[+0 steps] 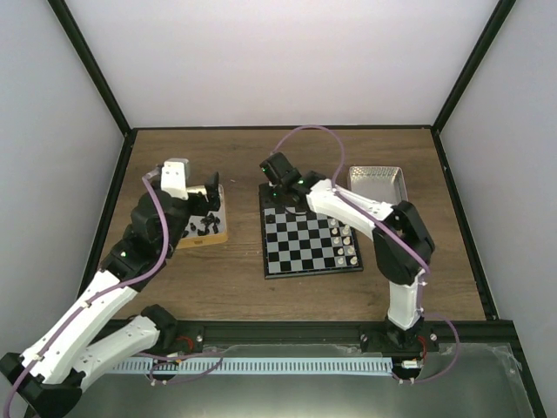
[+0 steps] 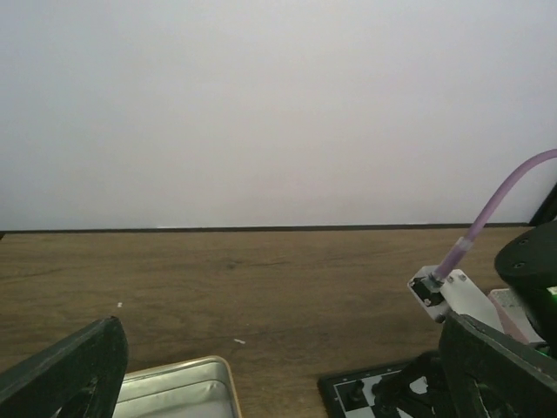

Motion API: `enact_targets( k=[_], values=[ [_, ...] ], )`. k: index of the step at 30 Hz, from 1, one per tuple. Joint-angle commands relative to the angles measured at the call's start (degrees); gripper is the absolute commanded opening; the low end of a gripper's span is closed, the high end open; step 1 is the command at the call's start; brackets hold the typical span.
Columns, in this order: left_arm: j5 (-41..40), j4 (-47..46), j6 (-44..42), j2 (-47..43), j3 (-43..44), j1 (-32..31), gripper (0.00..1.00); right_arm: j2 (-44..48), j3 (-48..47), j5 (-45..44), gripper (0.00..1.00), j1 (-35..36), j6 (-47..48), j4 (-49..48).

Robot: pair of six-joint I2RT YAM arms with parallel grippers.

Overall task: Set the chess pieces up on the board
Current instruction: Place the chess piece on the chessboard.

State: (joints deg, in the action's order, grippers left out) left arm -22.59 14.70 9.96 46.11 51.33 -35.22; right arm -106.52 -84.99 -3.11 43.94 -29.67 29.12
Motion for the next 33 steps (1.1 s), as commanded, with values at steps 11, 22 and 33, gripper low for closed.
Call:
enact_targets(
  k=[11,22,33],
  values=[
    [-2.4,-4.9,-0.3,-6.0,-5.2,1.9,1.0,-11.3,-10.7,-3.9,0.01,0.8,-0.1,7.3],
    [-0.2,-4.8,0.5,-6.5,-5.8,3.0,1.0,-14.8,-13.1,-3.8,0.01,0.8,0.7,7.7],
    [0.2,-4.8,1.0,-6.7,-6.2,3.7,1.0,-16.5,-13.4,-5.4,0.02,0.8,1.5,7.5]
  ],
)
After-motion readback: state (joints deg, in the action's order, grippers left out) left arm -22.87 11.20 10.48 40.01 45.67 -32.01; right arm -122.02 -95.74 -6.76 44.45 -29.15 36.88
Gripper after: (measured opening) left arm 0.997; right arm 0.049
